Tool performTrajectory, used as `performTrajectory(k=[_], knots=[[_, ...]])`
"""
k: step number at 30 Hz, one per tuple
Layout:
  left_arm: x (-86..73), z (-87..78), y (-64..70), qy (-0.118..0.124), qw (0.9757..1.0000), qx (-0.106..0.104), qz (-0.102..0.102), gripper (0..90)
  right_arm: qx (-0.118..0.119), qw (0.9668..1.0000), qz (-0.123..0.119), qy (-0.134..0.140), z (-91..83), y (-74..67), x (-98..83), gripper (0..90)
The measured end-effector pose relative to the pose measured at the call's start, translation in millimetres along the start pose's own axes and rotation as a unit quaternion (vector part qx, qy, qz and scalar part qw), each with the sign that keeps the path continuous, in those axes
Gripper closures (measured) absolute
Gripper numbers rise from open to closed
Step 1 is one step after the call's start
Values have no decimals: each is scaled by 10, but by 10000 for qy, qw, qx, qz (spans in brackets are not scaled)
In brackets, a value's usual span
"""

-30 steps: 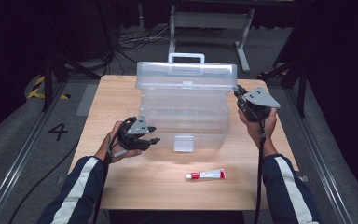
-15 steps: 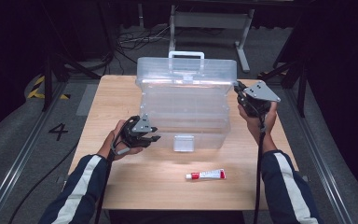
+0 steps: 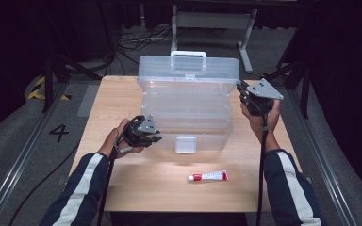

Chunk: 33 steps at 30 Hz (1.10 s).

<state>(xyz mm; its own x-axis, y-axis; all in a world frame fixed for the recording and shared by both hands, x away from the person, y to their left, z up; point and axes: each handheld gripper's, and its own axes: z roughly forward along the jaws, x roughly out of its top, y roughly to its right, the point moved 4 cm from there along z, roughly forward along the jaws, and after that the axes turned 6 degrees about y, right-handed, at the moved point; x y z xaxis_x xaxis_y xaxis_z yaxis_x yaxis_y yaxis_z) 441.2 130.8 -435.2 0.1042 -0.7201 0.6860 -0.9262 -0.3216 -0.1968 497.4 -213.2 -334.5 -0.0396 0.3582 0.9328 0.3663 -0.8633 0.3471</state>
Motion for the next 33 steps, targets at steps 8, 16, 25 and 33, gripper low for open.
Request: performTrajectory(k=[8,16,25,33], knots=[[-54,-58,-49,-29,9999,-128,-79,743,-106,9999,86,89,11,-34,10,841],[-69,-87,-45,-134,9997,-188,63,755,-124,9998,102,111,35,-48,35,844],[-119,-146,-58,-242,9995,-222,45,753,-91,9998,129,111,48,-104,75,845],[-51,-154,-8,-82,9999,-41,117,719,-148,9997,196,42,88,-105,116,847]])
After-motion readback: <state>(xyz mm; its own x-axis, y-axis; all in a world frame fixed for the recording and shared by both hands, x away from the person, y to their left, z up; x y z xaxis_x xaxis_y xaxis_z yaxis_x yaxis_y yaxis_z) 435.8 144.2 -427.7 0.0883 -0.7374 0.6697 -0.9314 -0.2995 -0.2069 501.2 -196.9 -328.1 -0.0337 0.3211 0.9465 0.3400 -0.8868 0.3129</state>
